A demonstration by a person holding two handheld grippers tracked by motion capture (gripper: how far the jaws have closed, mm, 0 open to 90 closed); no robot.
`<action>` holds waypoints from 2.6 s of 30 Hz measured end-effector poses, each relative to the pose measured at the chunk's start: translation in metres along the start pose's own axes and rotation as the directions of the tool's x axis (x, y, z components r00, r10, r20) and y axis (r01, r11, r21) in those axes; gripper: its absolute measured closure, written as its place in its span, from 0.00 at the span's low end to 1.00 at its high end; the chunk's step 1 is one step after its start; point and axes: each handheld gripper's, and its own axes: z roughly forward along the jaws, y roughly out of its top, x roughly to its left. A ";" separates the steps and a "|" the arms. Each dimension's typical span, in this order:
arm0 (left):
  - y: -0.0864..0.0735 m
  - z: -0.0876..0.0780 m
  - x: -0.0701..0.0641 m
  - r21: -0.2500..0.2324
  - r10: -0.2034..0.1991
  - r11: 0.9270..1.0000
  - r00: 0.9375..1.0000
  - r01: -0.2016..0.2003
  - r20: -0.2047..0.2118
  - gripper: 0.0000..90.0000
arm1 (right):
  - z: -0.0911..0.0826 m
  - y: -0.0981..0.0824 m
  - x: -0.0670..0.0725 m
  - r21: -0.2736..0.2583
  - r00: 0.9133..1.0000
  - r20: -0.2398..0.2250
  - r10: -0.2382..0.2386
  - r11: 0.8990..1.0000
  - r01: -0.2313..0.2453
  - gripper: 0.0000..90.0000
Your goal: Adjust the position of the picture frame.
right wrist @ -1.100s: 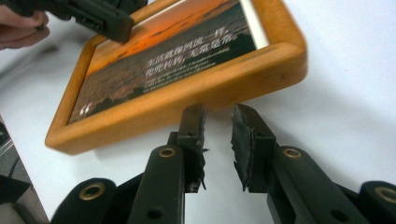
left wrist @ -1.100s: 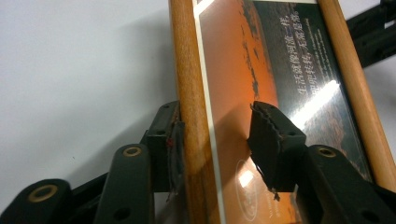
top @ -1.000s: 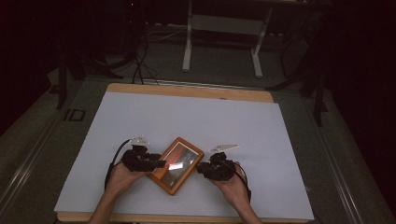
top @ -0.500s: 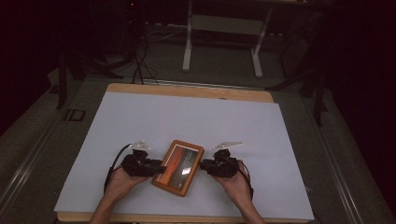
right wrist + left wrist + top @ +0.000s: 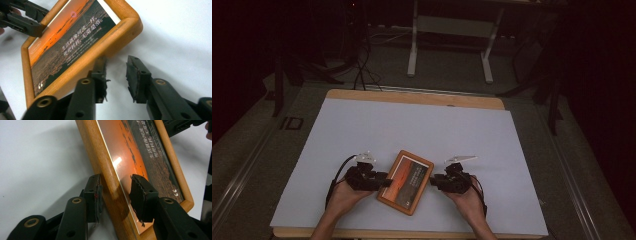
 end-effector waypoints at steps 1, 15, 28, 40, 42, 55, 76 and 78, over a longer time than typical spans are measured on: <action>0.000 0.000 0.000 -0.001 -0.001 1.000 1.000 0.001 0.000 0.67 | 0.000 0.000 0.001 0.003 1.000 -0.004 0.001 1.000 -0.001 0.75; 0.003 0.006 0.001 -0.002 -0.021 1.000 1.000 0.021 0.015 0.58 | 0.013 -0.007 0.022 0.018 0.995 -0.098 0.016 1.000 -0.014 0.39; 0.006 0.009 0.006 0.001 -0.080 0.997 0.996 0.080 0.032 0.56 | 0.023 -0.002 0.020 0.054 0.989 -0.127 0.069 0.997 -0.063 0.46; 0.005 0.008 0.010 -0.005 -0.116 0.993 0.993 0.116 0.033 0.57 | 0.022 0.012 0.008 0.042 0.993 -0.101 0.064 0.997 -0.060 0.54; 0.006 0.009 0.011 -0.004 -0.128 0.992 0.991 0.128 0.029 0.54 | 0.023 0.014 0.008 0.043 0.993 -0.103 0.065 0.997 -0.061 0.54; 0.002 0.009 0.012 0.009 -0.183 0.983 0.982 0.183 0.045 0.54 | 0.027 0.021 0.007 0.049 0.994 -0.092 0.063 0.997 -0.058 0.52; 0.013 0.008 0.003 -0.035 -0.250 0.967 0.968 0.251 0.028 0.62 | 0.016 0.023 0.004 0.032 0.985 -0.112 0.132 0.991 -0.129 0.65; 0.015 0.008 0.004 -0.039 -0.256 0.966 0.966 0.257 0.033 0.64 | 0.014 0.024 0.002 0.023 0.983 -0.116 0.143 0.990 -0.142 0.66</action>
